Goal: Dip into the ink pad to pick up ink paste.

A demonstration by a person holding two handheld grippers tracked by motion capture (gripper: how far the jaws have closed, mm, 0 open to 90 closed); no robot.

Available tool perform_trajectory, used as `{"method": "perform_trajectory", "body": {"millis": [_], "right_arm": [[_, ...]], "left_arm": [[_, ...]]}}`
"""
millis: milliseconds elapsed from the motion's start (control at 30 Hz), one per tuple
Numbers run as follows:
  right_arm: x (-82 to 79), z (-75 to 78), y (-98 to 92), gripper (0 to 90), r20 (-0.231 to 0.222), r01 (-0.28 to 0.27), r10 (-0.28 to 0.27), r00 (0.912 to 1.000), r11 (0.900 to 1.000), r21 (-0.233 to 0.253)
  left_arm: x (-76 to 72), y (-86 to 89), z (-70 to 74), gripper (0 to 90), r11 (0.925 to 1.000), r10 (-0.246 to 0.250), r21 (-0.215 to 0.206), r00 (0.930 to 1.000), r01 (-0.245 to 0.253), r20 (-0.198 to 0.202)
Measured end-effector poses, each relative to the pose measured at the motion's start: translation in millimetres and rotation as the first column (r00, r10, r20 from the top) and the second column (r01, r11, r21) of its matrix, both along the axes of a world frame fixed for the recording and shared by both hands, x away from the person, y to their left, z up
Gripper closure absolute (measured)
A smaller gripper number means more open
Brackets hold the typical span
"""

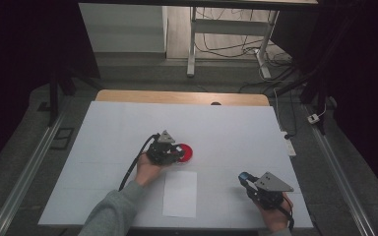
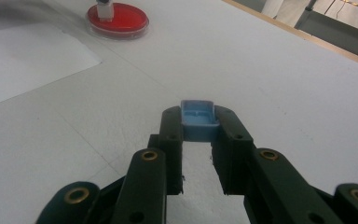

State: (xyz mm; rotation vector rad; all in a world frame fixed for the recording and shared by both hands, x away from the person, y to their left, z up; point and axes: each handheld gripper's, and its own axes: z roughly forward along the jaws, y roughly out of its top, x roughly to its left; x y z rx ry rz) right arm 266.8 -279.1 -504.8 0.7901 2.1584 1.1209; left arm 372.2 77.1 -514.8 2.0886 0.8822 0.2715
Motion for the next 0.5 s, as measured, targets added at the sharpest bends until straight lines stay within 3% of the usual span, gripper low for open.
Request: {"method": "perform_trajectory", "body": {"millis": [500], "right_arm": [[-0.3, 0.5, 0.6, 73.9, -0.002, -0.003, 0.003, 1.0, 1.0, 0.012]], "left_arm": [[-1.7, -0.6, 1.4, 67.2, 1.0, 0.009, 0.004, 0.9999, -0.009, 0.009]]}}
